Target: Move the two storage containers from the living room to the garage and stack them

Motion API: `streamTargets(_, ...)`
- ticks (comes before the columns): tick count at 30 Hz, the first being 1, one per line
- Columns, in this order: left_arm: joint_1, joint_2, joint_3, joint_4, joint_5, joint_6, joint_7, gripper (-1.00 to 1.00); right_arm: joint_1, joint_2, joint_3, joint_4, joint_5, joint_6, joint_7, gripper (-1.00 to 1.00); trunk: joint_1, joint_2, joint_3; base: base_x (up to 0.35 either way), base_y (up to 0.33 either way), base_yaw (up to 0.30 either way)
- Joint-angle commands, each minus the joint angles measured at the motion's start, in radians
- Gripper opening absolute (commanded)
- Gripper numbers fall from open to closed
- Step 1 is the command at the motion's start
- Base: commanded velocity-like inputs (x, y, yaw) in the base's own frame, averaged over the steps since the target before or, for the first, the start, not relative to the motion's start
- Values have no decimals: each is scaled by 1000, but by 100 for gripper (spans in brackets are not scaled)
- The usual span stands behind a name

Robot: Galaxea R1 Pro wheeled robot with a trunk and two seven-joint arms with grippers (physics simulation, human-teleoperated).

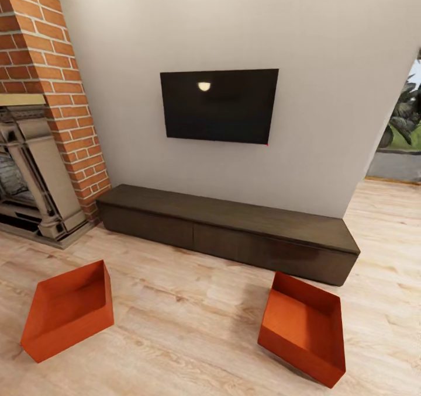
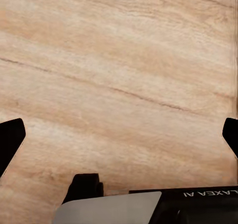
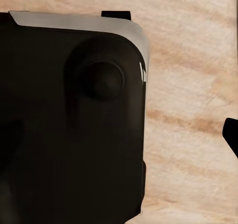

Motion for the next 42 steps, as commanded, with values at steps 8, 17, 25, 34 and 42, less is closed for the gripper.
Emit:
streamTargets(8, -1, -1, -9, -2, 9, -5, 4, 100, -1, 0, 0, 0, -1, 0, 3, 100, 1, 0, -1, 170, 0, -272)
streamTargets(17, -1, -3, -8, -4, 10, -5, 2, 100, -1, -1, -1, 0, -1, 0, 4, 100, 1, 0, 0, 14, 0, -274)
streamTargets(25, -2, -2, 1, -4, 19, -3, 4, 100, -1, -2, -1, 1, -1, 0, 4, 100, 1, 0, 4, 1, 0, -274)
streamTargets(34, -2, -2, 1, -4, 19, -2, 3, 100, -1, -1, -2, 1, -1, 0, 4, 100, 1, 0, 7, 0, 0, -274)
streamTargets(42, -2, -2, 0, -4, 16, 5, 2, 100, -1, -1, -2, 1, -1, 0, 4, 100, 1, 0, 11, 0, 0, -274)
